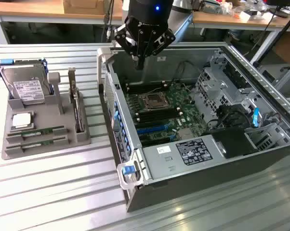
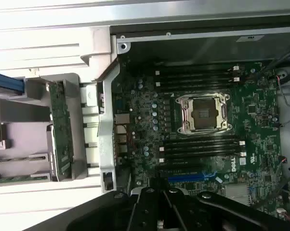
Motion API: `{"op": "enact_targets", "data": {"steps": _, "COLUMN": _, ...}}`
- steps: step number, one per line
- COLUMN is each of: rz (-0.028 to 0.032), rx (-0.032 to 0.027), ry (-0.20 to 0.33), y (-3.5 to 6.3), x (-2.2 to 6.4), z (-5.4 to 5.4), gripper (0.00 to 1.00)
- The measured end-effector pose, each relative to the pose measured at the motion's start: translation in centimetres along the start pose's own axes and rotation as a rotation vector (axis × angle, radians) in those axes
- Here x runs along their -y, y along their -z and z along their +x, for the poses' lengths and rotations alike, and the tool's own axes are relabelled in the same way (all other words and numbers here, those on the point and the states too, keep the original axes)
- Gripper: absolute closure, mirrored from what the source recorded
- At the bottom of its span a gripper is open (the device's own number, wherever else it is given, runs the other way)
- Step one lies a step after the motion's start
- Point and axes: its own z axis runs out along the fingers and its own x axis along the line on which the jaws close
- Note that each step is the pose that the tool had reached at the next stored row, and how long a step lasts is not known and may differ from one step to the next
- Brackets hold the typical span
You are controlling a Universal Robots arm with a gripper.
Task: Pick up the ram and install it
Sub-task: 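Reach for the ram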
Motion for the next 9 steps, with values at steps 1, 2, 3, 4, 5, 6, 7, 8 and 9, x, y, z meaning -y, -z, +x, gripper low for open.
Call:
{"op": "enact_targets", "data": {"steps": 1, "rz": -0.0003, "rx": 0.0, "ry": 0.0, "y": 0.04, "x": 0.11, "z": 1.5, "gripper": 0.89}}
{"op": "enact_targets", "data": {"steps": 2, "rz": -0.0003, "rx": 0.0, "ry": 0.0, "y": 0.06, "x": 0.15, "z": 2.0, "gripper": 0.89}}
{"op": "enact_targets", "data": {"steps": 3, "rz": -0.0002, "rx": 0.0, "ry": 0.0, "y": 0.06, "x": 0.17, "z": 2.2, "gripper": 0.89}}
{"op": "enact_targets", "data": {"steps": 4, "rz": -0.0003, "rx": 0.0, "ry": 0.0, "y": 0.07, "x": 0.19, "z": 2.6, "gripper": 0.89}}
{"op": "enact_targets", "data": {"steps": 5, "rz": -0.0003, "rx": 0.0, "ry": 0.0, "y": 0.08, "x": 0.21, "z": 2.8, "gripper": 0.89}}
{"op": "enact_targets", "data": {"steps": 6, "rz": -0.0003, "rx": 0.0, "ry": 0.0, "y": 0.08, "x": 0.21, "z": 2.8, "gripper": 0.89}}
{"op": "enact_targets", "data": {"steps": 7, "rz": -0.0002, "rx": 0.0, "ry": 0.0, "y": 0.08, "x": 0.22, "z": 2.9, "gripper": 0.89}}
{"op": "enact_targets", "data": {"steps": 8, "rz": -0.0003, "rx": 0.0001, "ry": 0.0, "y": 0.08, "x": 0.23, "z": 3.0, "gripper": 0.89}}
{"op": "enact_targets", "data": {"steps": 9, "rz": -0.0003, "rx": 0.0, "ry": 0.0, "y": 0.08, "x": 0.23, "z": 3.1, "gripper": 0.89}}
